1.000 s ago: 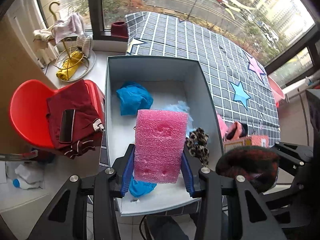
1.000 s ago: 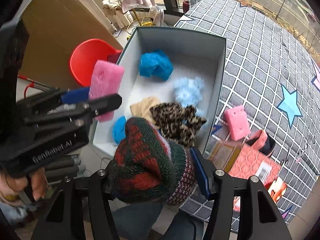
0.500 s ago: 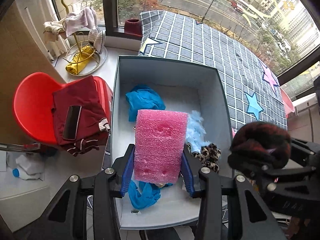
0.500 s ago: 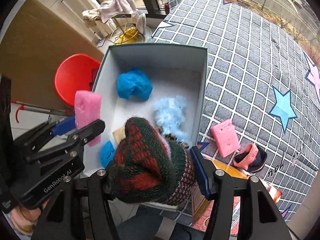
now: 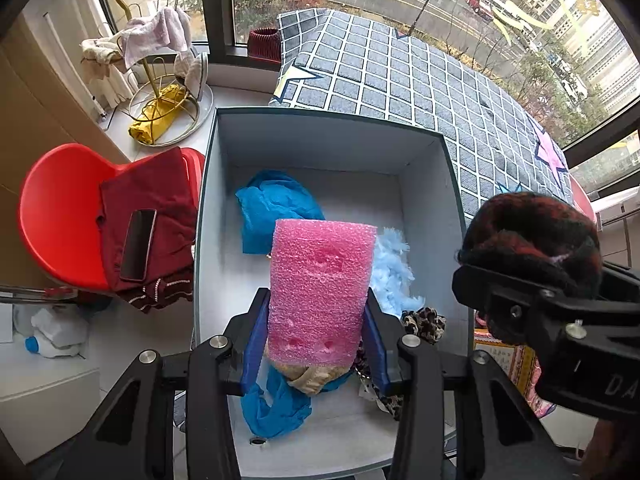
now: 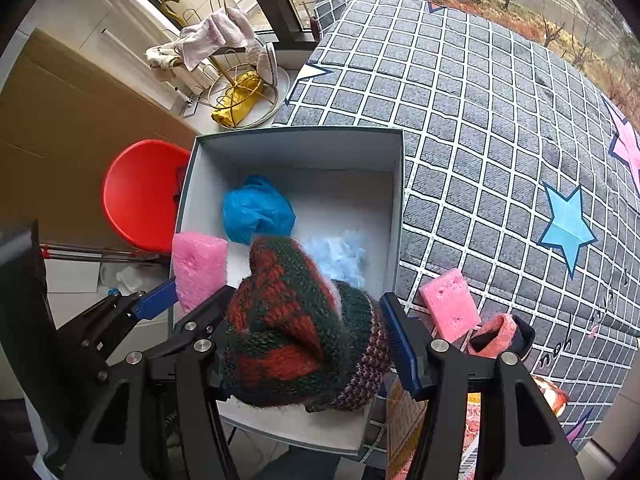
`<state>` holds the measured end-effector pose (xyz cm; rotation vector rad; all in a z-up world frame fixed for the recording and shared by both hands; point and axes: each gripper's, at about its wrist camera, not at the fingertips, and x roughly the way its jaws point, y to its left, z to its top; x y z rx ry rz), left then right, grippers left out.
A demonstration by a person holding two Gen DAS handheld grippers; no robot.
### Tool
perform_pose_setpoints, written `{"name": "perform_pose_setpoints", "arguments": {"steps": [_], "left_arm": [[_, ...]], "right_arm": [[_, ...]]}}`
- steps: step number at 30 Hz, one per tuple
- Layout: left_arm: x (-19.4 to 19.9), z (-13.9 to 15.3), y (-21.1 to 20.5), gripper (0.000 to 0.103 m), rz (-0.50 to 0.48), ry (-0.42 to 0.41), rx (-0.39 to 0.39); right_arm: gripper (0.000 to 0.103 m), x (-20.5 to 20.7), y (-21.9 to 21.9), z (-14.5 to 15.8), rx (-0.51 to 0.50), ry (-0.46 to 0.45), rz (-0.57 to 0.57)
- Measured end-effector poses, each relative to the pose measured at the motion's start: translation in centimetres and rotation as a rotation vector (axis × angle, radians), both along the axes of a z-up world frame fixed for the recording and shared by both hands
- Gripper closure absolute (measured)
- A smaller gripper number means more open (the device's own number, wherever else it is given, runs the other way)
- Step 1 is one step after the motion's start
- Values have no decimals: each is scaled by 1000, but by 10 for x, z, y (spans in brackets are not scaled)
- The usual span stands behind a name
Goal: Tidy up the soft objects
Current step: 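Open both tools to drop the pink sponge and knit hat into the box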
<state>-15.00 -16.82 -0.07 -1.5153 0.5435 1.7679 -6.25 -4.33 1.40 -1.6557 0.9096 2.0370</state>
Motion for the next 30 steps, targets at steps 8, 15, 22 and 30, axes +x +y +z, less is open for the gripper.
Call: {"name": "perform_pose_setpoints", "arguments": {"steps": [8,15,22,30], "left_arm": [[2,-7,2,56,-4,13,-21],[2,-10,4,56,-4,15,-33],[1,-13,4,55,0,8,-43],[1,-12,5,54,-2,13,-48]], "right_arm": [[43,-4,2,-7,-11,-11,0],[43,-8,1,-10,-16,-19,7],[43,-13,2,-13,-15,-22,12],[43,-16,2,-15,-11,-21,18]]}}
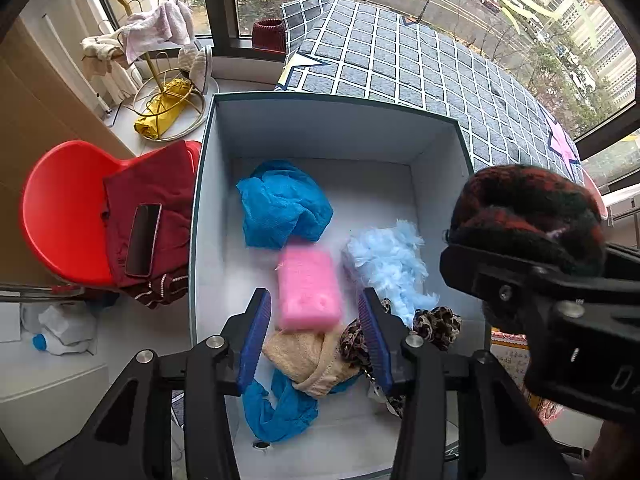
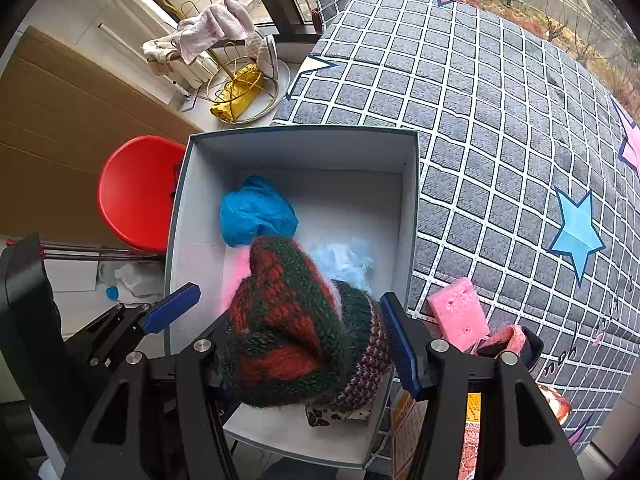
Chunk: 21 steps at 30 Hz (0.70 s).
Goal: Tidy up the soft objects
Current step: 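Open both tools to drop the pink sponge and knit hat into the box, then move both tools back toward the remaining pink sponge and sock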
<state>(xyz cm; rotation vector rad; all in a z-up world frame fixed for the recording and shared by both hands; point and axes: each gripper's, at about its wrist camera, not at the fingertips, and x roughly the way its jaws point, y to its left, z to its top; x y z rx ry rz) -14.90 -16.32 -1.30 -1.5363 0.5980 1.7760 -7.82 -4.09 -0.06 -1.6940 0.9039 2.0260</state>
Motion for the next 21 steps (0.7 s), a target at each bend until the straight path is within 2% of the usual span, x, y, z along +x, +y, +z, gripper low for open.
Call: {"name": "perform_pose_setpoints", "arguments": {"steps": [3,4,5,7,8,9,10,11,13,15,16,19,21], "left_arm": [[0,-1,2,53,-3,-2,-2],[0,-2,2,50,0,-10,-6],[-1,-3,2,40,4,-20,-13],[-2,-6,3,31,15,-52,-27],[-3,-7,2,30,16,-58,-29],[-3,-5,1,27,18,-52,-22],[-3,-3,-1,21,24,-41,-12],[-3,-1,-1,19,29,-29,-11],[-5,1,0,19,41,6,-43],[-6,10,-2,19,63,69,-40],[-5,28,-8,19,96,161,12],[-1,74,-23,18,154,304,170],[-3,93,-28,7,179,311,226]], "right_arm": [[43,-2,0,-2,-3,-4,5],[43,-2,0,-3,-7,-5,8],[39,-3,0,-3,-13,-2,11],[33,-3,0,-3,-14,2,15],[24,-2,0,-2,-12,5,17],[12,-2,0,-1,-9,9,16],[8,-1,0,1,6,9,12],[4,1,1,3,13,12,10],[4,4,2,7,14,24,2],[4,9,5,12,8,40,-21],[4,13,8,17,5,53,-40],[4,25,14,35,14,93,-79],[4,34,19,46,25,111,-98]]}}
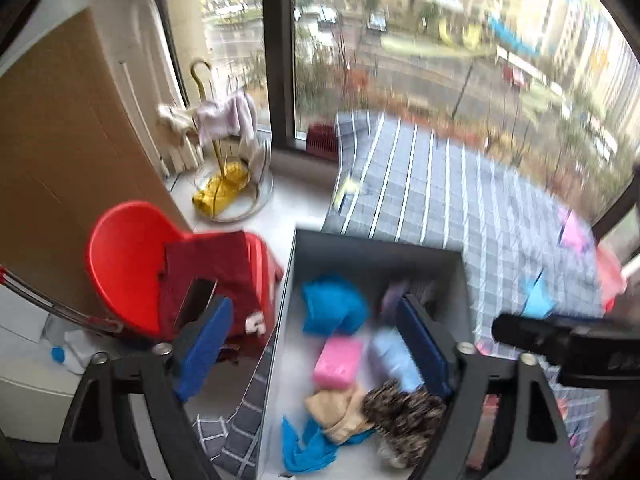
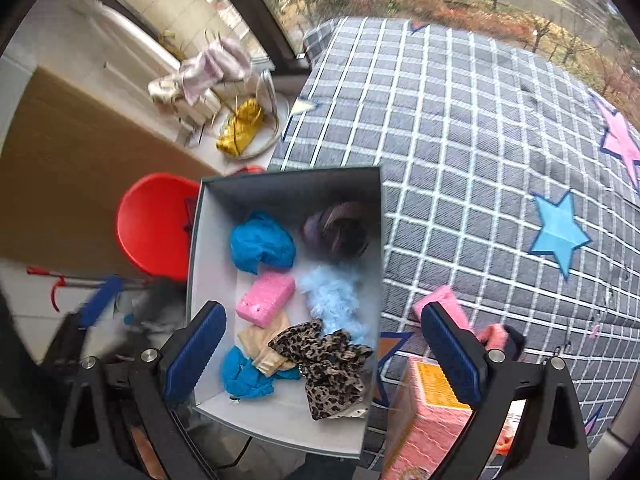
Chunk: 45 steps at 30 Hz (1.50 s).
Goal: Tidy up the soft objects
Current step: 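Move both tools back toward the remaining pink sponge and sock, then grasp the pink-and-black sock with the left tool while the right tool grasps the pink sponge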
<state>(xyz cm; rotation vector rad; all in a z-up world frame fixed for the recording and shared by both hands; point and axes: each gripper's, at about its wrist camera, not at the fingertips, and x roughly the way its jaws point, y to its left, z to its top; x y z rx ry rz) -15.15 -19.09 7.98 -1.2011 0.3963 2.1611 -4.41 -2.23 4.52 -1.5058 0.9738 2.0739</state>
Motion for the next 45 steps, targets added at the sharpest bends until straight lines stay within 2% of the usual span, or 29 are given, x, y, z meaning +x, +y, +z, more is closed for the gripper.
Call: {"name": "perform_pose_setpoints", "arguments": {"steps": [1,4,7,10,14,21,25,29,36,40,44,45], "left_arm": [[-5,4,2,0,-11,-52,21],[-13,-1,6,0,-45,-196,95],[-9,-10,14,0,-79,-269,139],[5,-28,38,0,-168,-315,54],[26,-43,57,0,-229,-354,-12],[53,-47,79,0,-281,-383,-98],[57,-46,82,0,-269,-375,-129],[59,-47,82,0,-240,-366,-160],[64,-53,83,0,-195,-371,-200],[69,-56,87,0,-172,-378,-218],[74,-57,91,0,-164,-377,-230],[76,-57,93,0,-164,-375,-236]], "right_arm": [[4,7,4,7,4,11,-16],[4,25,16,19,13,31,-53],[4,46,32,24,20,24,-106],[4,71,47,16,19,-17,-171],[4,104,65,-15,-28,-104,-250],[4,131,78,-84,-127,-261,-244],[4,123,83,-113,-160,-263,-156],[4,91,81,-131,-135,-266,28],[4,54,72,-169,-222,-280,248],[4,43,65,-186,-217,-309,325],[5,37,58,-194,-160,-337,373],[11,38,55,-193,-145,-336,379]]}}
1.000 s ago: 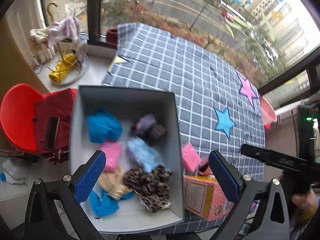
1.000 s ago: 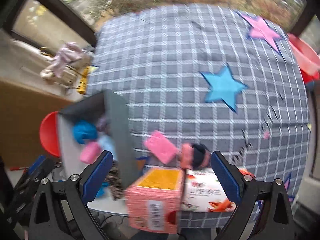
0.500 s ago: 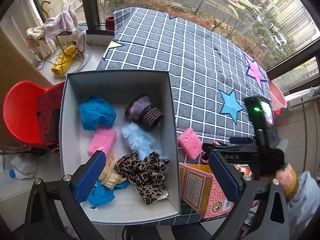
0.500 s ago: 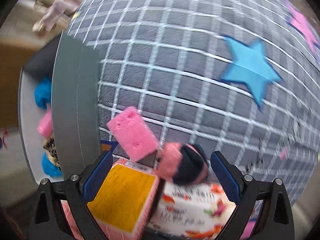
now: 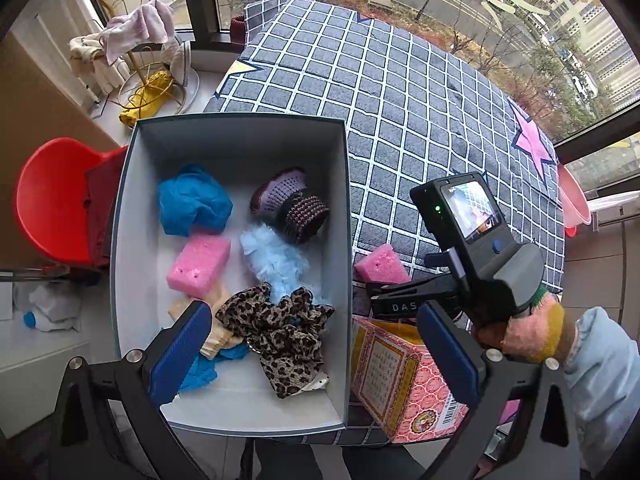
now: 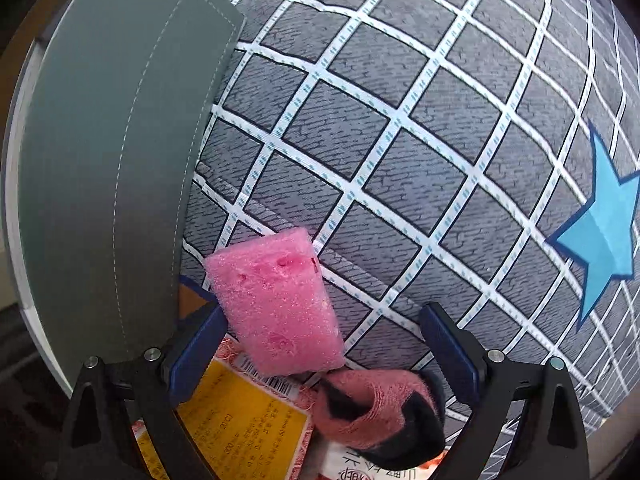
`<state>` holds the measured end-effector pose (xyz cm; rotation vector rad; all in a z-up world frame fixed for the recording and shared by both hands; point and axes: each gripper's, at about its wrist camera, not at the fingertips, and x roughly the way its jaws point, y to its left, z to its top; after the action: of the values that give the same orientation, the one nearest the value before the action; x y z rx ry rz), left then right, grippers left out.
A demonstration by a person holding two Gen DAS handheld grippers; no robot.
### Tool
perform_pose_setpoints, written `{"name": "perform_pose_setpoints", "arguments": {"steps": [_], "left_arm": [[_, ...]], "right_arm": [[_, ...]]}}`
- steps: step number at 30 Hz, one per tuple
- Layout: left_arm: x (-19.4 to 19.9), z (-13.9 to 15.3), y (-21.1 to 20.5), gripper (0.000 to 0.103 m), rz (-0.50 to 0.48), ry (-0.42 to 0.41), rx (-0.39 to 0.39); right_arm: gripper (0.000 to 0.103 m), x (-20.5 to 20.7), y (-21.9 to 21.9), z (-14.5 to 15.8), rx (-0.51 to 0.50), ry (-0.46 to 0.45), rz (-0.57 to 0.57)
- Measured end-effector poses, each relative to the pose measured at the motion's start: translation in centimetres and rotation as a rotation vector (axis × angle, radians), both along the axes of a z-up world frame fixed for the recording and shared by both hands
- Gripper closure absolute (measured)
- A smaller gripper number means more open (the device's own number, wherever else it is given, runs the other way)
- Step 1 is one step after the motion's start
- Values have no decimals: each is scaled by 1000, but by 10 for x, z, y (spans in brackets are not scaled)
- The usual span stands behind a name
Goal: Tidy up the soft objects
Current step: 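Grasp the pink-and-black sock with the left tool while the right tool grasps the pink sponge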
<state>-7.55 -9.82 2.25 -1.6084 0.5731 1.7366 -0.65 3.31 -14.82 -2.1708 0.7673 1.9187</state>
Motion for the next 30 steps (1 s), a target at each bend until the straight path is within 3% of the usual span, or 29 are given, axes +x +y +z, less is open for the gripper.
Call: {"name": "perform_pose_setpoints", "arguments": {"steps": [2,3,4,6,13,18,26,30], "left_arm": [[4,-2,5,0,-8,0,-10],[6,-3,8,0,-14,1,-17],[8,-4,12,0,-20,0,-23],[15,-5,22,0,-40,-1,-35],[61,-16,80,0,-191,-1,-90],[102,-48,134,0,-264,-77,-179],[136,-116,175,0,-231,-96,-377],[140,-146,180,0,-207,-102,-494]], "right_arm": [[25,3,-4,5,35,13,18],[45,4,-7,7,24,32,13],[54,6,-6,10,-15,59,-3],[53,12,-3,17,27,58,-42],[53,91,70,44,-4,159,-432],[53,157,112,56,-33,177,-624],[53,248,129,47,-137,184,-833],[53,267,134,40,-170,197,-872]]}}
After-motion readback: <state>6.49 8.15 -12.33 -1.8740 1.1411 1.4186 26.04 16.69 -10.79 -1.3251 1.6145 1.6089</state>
